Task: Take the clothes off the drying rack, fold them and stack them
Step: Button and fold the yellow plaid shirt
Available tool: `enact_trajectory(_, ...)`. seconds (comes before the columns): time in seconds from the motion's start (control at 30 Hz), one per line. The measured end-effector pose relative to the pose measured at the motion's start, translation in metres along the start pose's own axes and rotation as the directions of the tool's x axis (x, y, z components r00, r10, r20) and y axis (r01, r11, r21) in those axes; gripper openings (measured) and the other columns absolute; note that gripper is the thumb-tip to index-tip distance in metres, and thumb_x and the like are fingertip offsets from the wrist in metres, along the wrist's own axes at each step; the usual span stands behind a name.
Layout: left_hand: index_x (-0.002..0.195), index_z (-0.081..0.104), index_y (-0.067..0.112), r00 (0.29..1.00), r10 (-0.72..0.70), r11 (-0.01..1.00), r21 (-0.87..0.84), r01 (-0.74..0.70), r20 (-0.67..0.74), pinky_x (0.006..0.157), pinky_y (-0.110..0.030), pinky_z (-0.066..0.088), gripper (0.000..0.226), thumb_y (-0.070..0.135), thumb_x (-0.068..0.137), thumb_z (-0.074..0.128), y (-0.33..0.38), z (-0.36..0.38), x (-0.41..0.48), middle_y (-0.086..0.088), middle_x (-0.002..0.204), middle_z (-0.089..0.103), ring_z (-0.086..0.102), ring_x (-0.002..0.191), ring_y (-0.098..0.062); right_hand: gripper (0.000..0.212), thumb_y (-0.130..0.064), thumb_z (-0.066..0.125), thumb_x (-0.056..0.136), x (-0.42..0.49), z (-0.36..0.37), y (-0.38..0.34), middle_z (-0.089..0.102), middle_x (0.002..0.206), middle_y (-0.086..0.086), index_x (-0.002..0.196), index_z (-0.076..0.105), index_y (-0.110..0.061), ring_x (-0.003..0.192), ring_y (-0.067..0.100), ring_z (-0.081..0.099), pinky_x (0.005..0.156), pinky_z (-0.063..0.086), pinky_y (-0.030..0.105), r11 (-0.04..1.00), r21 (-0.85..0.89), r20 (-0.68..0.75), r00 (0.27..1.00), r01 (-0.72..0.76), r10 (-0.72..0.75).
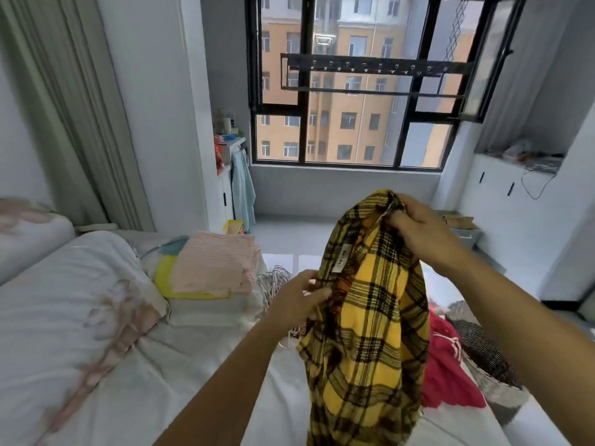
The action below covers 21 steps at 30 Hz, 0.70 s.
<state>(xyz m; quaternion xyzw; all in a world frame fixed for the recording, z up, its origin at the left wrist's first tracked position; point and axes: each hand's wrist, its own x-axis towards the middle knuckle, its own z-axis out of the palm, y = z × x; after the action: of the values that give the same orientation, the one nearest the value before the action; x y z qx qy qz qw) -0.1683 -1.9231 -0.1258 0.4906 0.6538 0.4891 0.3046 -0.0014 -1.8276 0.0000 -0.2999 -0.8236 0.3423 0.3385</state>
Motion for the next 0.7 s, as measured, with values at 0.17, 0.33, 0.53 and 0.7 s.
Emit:
enact_trajectory(0.17,0.076,0.055,0.01,0.964,0.058,0.986,0.165,-0.015,-0.261,0.052,-0.028,0.042,0.02,0.018,0.093,0.05,0.047,-0.061,-0.025,-0.004,0.061,0.055,0.052,0.048,-0.014,0.032,-0.016,0.038,0.099,-0.042,-0.03,-0.025,0.056,0.125,0.005,0.13,0.049,-0.019,0.118,0.024,0.049,0.095,0.036,0.03,0.955,-0.297,0.0,1.0,0.015,-0.015)
enact_trajectory(0.33,0.092,0.05,0.01,0.83,0.458,0.658,0.749,-0.074,-0.32,0.062,-0.031,0.033,0.019,0.024,0.097,0.039,0.124,-0.09,-0.059,-0.004,0.082,0.049,0.047,0.075,-0.019,0.033,-0.015,0.037,0.1,-0.072,-0.047,-0.058,0.057,0.125,0.013,0.13,0.05,-0.014,0.107,0.024,0.051,0.079,0.033,0.025,0.925,-0.377,-0.14,0.985,0.039,-0.098)
enact_trajectory(0.53,0.097,0.048,0.01,0.905,0.252,0.907,-0.241,-0.344,-0.344,0.067,-0.022,0.056,0.008,0.007,0.092,0.053,0.183,-0.083,-0.13,-0.007,0.089,0.062,0.066,0.07,-0.011,0.029,-0.017,0.034,0.1,-0.107,-0.069,-0.092,0.057,0.109,0.017,0.124,0.048,-0.008,0.09,0.022,0.047,0.064,0.025,0.025,0.909,-0.398,-0.257,0.936,0.122,-0.238)
enact_trajectory(0.7,0.112,0.049,0.011,0.928,0.285,0.85,0.51,-0.13,-0.239,0.064,-0.021,0.046,0.034,0.002,0.083,0.063,0.158,-0.062,-0.178,-0.003,0.086,0.06,0.058,0.079,-0.017,0.033,-0.016,0.036,0.099,-0.152,-0.078,-0.092,0.06,0.111,0.018,0.129,0.049,-0.013,0.098,0.031,0.053,0.074,0.034,0.029,0.889,-0.437,-0.164,0.961,0.133,-0.225)
